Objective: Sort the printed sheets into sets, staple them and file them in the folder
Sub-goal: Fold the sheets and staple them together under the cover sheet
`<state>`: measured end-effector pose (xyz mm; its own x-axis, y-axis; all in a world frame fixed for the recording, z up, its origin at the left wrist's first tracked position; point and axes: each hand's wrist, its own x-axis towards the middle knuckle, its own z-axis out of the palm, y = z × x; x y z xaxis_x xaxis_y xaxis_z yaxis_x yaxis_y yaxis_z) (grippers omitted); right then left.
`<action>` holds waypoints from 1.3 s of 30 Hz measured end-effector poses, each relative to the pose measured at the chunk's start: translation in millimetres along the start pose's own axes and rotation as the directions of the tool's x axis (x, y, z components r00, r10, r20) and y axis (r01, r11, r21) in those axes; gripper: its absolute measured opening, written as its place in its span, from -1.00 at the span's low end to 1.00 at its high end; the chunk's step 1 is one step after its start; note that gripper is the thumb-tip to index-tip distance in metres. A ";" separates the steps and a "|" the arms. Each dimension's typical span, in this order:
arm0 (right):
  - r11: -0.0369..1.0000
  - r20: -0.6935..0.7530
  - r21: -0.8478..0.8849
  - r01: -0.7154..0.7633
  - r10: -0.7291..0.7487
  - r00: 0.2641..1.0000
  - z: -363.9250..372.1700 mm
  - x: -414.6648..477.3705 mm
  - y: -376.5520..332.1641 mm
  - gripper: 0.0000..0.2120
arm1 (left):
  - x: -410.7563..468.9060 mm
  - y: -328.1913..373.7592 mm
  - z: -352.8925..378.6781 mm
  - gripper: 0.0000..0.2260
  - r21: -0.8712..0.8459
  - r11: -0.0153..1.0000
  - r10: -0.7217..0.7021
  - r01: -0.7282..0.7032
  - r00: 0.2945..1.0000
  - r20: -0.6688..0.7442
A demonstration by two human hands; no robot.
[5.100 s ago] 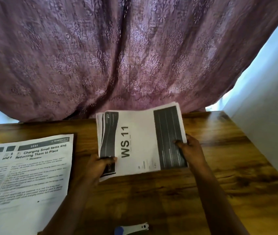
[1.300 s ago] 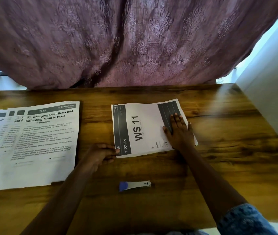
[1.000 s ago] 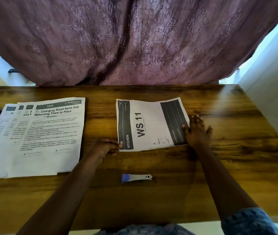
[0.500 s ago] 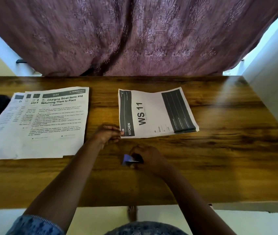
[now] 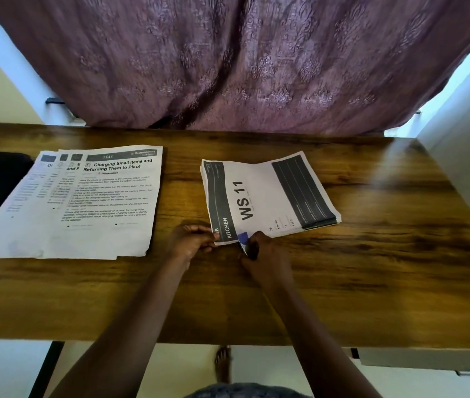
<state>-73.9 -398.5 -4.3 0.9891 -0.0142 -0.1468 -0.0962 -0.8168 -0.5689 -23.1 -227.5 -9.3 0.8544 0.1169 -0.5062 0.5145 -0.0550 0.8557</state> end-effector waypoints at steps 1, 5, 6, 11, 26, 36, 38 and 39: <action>1.000 -0.011 -0.017 0.004 -0.004 1.000 2.4 0.2 -0.5 -0.74 | -0.8 -0.8 0.2 -0.88 -0.009 1.000 -0.001 0.001 1.000 -0.002; 0.998 -0.009 -0.045 0.036 -0.037 0.999 7.9 -1.6 -2.5 -0.71 | -1.8 -2.1 -1.1 -0.87 -0.064 0.996 -0.055 0.055 0.999 0.003; 0.998 -0.011 -0.047 0.050 -0.050 0.999 8.1 -2.4 -2.8 -0.72 | -2.1 -2.4 -0.7 -0.87 -0.072 0.995 -0.064 0.064 0.998 0.006; 0.995 -0.016 -0.043 0.087 -0.088 0.996 10.0 -5.8 -6.2 -0.78 | -6.6 -3.5 1.3 -0.89 -0.087 0.995 -0.046 0.048 0.999 0.016; 0.992 -0.021 0.114 -0.060 0.063 0.998 6.9 -7.9 -10.9 -0.71 | -13.9 -9.0 0.3 -0.86 -0.121 0.992 0.030 -0.029 1.000 0.008; 0.925 0.077 0.354 -0.137 0.117 0.990 1.3 -8.7 -8.0 -0.72 | -12.4 -8.3 -3.1 -0.88 -0.165 0.986 0.002 -0.001 1.000 0.007; 0.776 0.206 0.564 -0.283 0.200 0.958 -4.3 -11.5 -9.2 -0.77 | -12.5 -7.4 -1.7 -0.89 -0.167 0.986 -0.004 0.006 1.000 0.011; 0.700 0.262 0.624 -0.346 0.229 0.937 -7.9 -12.8 -11.0 -0.78 | -12.7 -7.1 -1.0 -0.89 -0.175 0.985 -0.007 0.009 1.000 0.012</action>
<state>-84.6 -393.9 10.3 0.8758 -0.0494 -0.4801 -0.4792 -0.2072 -0.8529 -37.7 -227.6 -8.9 0.8516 0.1049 -0.5136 0.5018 0.1200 0.8566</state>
